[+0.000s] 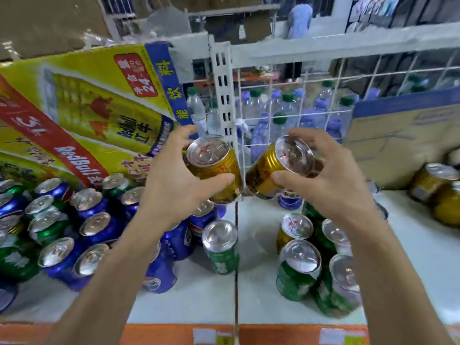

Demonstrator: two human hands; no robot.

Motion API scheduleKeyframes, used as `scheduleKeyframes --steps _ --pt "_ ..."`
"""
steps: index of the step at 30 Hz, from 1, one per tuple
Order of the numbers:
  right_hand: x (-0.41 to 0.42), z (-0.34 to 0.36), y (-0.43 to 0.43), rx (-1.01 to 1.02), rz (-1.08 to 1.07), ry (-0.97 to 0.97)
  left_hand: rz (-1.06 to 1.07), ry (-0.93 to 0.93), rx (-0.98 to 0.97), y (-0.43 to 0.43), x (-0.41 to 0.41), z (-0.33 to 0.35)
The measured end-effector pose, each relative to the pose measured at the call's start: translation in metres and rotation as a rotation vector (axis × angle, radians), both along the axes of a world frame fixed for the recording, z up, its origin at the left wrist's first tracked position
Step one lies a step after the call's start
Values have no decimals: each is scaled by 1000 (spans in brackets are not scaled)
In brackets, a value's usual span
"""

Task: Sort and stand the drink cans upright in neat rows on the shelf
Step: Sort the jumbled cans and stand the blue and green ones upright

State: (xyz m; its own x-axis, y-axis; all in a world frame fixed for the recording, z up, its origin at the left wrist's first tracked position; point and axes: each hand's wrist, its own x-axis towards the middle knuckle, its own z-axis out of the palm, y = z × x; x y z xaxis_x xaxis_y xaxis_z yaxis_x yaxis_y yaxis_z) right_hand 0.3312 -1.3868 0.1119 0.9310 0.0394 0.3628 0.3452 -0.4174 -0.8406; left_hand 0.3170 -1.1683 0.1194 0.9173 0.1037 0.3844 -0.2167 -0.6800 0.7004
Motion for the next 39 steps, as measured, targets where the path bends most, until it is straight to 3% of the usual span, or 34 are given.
scheduleKeyframes --steps 7,19,29,35,39 --pt "-34 -9 -93 304 -237 -161 -291 -1 -101 -122 24 1" --pt "-61 -45 -296 351 -361 -186 -527 96 -224 -350 6 -23" --pt "-86 -86 -441 306 -618 -158 -574 96 -53 -509 1 -75" --pt "-89 -121 -485 268 -790 -165 -476 113 78 -535 7 -114" --pt "-76 -143 -503 234 -795 -66 -447 143 121 -540 9 -132"
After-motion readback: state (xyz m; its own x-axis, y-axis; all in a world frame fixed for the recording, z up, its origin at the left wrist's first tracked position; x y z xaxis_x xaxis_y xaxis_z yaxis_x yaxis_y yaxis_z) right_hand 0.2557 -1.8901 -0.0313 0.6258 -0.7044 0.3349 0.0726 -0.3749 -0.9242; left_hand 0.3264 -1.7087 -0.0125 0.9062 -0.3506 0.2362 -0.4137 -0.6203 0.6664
